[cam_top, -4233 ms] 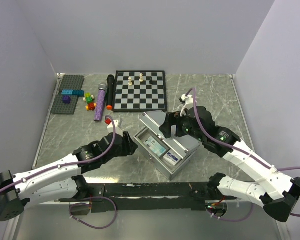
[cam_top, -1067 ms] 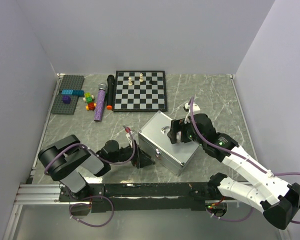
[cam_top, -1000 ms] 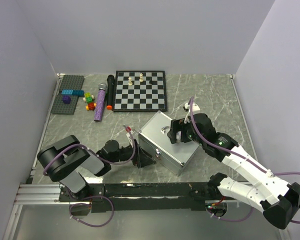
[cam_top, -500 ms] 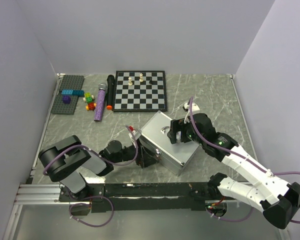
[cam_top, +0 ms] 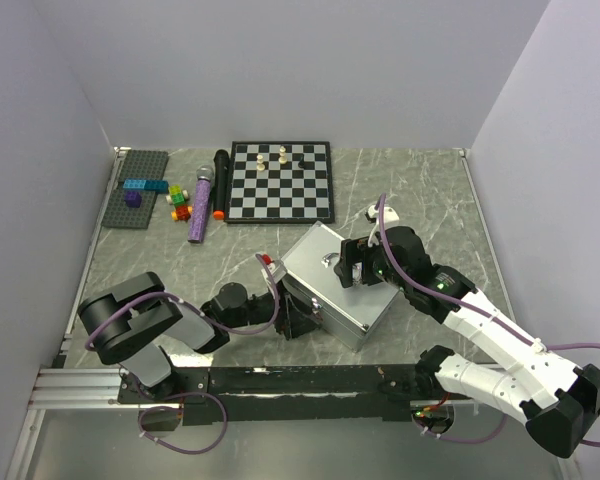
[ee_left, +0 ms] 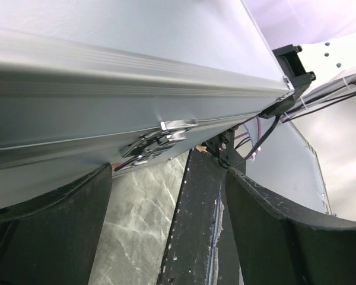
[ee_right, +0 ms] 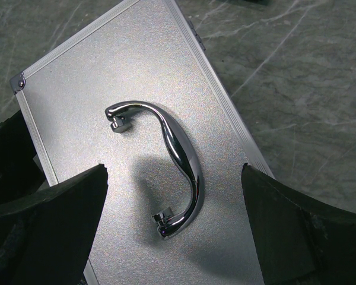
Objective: Organize the medicine kit
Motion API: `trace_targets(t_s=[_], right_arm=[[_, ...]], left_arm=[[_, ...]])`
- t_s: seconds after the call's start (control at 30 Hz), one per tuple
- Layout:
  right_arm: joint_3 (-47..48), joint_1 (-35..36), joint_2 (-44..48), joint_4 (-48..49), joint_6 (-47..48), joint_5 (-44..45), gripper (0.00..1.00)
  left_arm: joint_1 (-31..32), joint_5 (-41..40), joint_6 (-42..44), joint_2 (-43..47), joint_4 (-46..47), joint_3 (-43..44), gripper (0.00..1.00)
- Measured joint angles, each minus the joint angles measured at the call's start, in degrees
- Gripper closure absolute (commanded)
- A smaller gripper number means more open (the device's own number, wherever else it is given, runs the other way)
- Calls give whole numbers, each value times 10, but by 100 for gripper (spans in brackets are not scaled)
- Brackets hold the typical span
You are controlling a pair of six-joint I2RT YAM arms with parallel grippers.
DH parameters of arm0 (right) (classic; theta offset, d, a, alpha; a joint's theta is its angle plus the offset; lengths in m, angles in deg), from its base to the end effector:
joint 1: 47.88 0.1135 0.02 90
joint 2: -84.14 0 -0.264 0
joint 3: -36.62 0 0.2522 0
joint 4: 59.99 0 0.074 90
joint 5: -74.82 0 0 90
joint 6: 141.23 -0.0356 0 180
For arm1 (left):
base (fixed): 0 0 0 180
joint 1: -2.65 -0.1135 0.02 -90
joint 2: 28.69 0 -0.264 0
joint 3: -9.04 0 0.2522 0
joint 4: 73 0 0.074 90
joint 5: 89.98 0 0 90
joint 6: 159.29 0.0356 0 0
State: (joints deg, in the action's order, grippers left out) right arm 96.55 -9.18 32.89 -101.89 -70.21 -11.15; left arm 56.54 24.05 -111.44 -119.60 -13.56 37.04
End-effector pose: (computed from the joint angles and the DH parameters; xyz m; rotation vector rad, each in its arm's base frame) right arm 0.1543 0.1204 0.2975 -0.3344 2.1672 0.5040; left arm 0.1329 -0.2068 0.1465 0.5602 1.8099 -1.5642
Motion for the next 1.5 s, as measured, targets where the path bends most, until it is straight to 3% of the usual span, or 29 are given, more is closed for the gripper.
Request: trace_targets(t_s=[0.77,1.5], right_arm=[[0,0,-3,4,0,0,0],[0,0,-3,4,0,0,0]], left_arm=[[10,-14,10,35,-8,-11,24],[13,3,14,62,-2,-11,19]])
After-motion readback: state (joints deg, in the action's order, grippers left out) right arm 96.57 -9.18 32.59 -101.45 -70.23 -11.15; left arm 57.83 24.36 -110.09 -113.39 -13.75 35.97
